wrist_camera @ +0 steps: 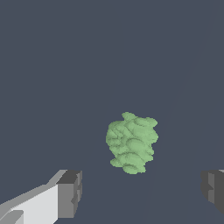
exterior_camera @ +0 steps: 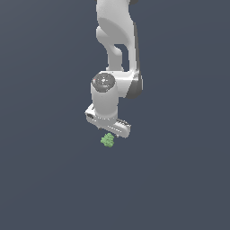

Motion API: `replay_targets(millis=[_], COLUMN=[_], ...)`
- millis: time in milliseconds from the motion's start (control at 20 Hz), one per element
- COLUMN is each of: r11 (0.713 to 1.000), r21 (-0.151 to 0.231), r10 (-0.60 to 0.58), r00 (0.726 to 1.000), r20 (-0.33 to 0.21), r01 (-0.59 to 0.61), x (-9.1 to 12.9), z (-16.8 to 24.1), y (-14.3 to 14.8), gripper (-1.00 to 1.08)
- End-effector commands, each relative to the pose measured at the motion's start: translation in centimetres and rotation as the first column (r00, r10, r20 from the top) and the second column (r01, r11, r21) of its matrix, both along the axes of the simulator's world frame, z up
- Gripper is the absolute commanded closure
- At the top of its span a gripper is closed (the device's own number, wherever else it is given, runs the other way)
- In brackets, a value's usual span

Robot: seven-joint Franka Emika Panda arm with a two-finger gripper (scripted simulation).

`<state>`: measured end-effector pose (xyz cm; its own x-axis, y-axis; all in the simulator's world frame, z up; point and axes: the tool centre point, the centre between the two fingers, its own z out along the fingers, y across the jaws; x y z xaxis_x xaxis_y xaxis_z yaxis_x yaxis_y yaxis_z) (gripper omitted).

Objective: Pick up the object and move it to a goal position.

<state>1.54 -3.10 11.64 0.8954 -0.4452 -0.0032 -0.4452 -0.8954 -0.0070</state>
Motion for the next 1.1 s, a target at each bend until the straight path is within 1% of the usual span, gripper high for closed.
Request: replay_targets(millis=[0,250,500,850,1050], r11=[0.998,0.987,0.975,0.972,0.972], r21=[-0.002,-0.005,-0.007,-0.008,-0.008], r10=[-0.067,-0.163,-0.221,-0.235,-0.235], r00=[0.998,0.987,0.975,0.972,0.972], r20=[0.000,-0.001,0.000,-0.001,-0.001], r01=[0.067,0.163,0.221,0.235,0.235], x=[0.2,0.4,0.5,0.5,0.5], z=[-0.7,-1.8,-2.5,-2.7,-3.7], y=[-0.3,-0.6,-0.9,-0.9,-0.9], gripper=[-0.92,-0.92,-0.92,-0.92,-0.92])
